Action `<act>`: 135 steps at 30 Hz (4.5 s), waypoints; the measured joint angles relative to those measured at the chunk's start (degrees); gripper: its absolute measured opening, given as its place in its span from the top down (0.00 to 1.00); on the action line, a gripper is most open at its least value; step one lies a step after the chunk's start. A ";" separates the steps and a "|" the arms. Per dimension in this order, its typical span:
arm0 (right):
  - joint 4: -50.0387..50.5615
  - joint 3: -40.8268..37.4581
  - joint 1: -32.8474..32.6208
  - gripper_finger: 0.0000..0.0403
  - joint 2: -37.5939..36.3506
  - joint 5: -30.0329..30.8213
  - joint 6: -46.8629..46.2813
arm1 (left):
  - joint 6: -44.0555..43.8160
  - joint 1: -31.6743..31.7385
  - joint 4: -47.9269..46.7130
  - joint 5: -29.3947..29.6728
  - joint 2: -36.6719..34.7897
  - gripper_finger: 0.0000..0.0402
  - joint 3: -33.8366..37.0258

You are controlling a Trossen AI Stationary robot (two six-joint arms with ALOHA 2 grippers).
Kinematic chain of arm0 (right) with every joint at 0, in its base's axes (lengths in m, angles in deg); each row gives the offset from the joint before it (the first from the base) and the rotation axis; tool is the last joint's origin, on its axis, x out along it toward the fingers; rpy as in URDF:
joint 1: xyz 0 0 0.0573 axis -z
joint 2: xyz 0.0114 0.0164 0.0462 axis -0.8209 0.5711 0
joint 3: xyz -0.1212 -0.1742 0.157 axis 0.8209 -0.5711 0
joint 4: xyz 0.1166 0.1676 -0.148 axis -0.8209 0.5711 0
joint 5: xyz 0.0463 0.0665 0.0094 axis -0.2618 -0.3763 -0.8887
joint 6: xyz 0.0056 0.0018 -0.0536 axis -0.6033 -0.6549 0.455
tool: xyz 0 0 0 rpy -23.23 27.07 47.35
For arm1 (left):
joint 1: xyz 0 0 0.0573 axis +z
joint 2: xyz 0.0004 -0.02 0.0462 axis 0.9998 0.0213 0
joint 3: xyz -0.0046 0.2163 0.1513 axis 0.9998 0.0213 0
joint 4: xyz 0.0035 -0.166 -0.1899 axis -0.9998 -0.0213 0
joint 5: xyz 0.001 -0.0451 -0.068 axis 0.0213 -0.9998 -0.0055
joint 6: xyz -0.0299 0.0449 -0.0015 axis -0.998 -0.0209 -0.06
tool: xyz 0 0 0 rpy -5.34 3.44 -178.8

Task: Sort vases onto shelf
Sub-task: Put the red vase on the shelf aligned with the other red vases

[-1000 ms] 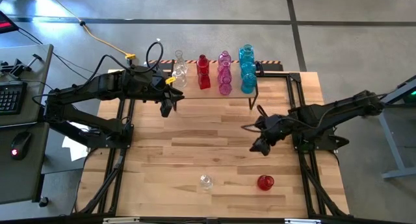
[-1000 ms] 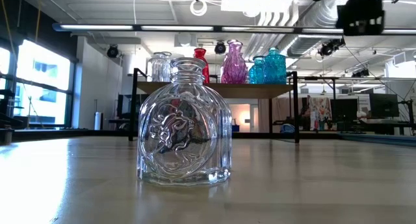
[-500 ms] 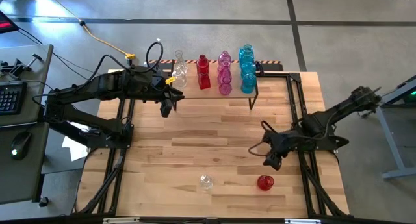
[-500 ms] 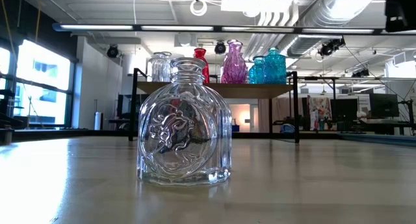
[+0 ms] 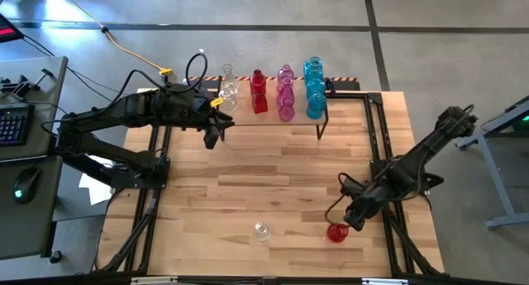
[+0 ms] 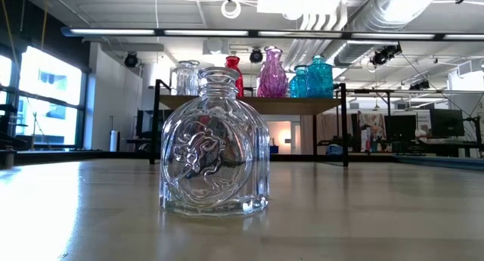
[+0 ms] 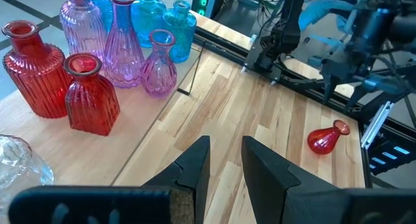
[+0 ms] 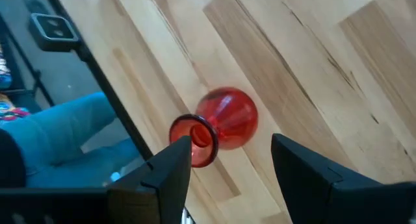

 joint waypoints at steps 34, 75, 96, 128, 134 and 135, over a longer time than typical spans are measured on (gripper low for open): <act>-7.64 0.00 -2.66 0.66 13.91 -3.10 -2.93 | -0.01 -0.02 0.00 0.00 0.00 0.80 0.00; -10.03 0.00 4.55 1.00 13.75 -7.48 -0.72 | 1.20 0.00 0.00 0.00 0.00 0.80 0.00; 0.23 14.09 15.86 1.00 13.71 -6.72 11.45 | 16.92 -0.04 0.08 0.28 0.34 0.80 -0.02; -10.84 14.36 27.55 1.00 13.71 -8.33 12.31 | 10.45 -0.96 9.63 -4.68 5.60 0.80 -0.03; -13.22 14.38 29.13 1.00 13.71 -7.80 12.31 | 10.78 -0.94 13.67 -15.25 5.57 0.80 -0.02; -13.21 14.38 29.37 1.00 13.71 -7.34 12.32 | 10.44 -0.96 14.78 -17.22 5.57 0.80 -0.02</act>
